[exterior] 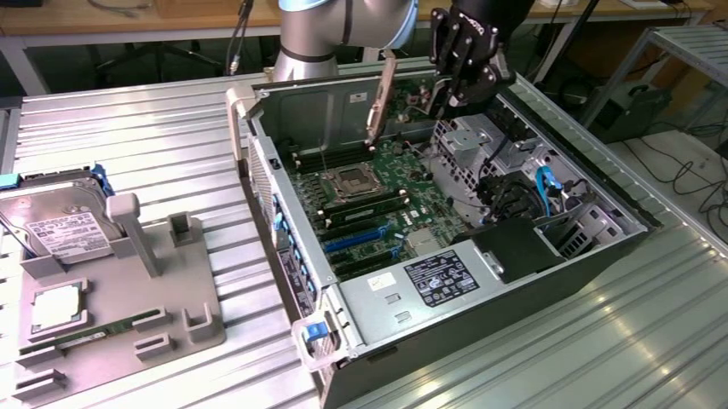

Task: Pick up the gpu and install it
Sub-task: 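Insert the gpu into the slot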

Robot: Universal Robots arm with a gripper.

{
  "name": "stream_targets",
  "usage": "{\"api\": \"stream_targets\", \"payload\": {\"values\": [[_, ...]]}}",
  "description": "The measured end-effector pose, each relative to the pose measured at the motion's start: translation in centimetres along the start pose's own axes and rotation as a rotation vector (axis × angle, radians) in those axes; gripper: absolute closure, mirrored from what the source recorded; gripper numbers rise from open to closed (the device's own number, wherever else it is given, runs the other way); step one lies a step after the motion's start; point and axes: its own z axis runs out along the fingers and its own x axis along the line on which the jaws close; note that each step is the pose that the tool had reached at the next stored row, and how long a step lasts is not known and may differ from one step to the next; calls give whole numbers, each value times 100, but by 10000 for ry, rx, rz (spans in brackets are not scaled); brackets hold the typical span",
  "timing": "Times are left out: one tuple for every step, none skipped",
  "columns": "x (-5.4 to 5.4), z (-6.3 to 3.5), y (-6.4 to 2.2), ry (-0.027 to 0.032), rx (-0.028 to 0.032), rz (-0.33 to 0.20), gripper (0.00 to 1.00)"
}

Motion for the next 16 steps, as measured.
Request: {"api": "stream_targets", "payload": {"values": [[1,1,8,0,-2,-16,72],[1,2,12,-1,-1,-20,72],[1,5,14,-2,-2,-21,72],[1,7,19,-2,-2,-21,72],[2,10,23,-1,-2,-21,72],[2,13,29,-2,-3,-27,72],[3,16,38,-2,-4,-50,72],[4,19,45,-2,-6,-68,72],[4,22,52,-2,-8,-93,72],[5,25,57,-2,-9,-108,72],[5,28,64,-1,-10,-124,72],[6,31,68,-2,-11,-134,72],[6,34,70,-2,-11,-142,72],[6,37,70,-2,-11,-148,72],[7,41,70,-2,-12,-153,72],[7,45,72,-2,-12,-157,72]]}}
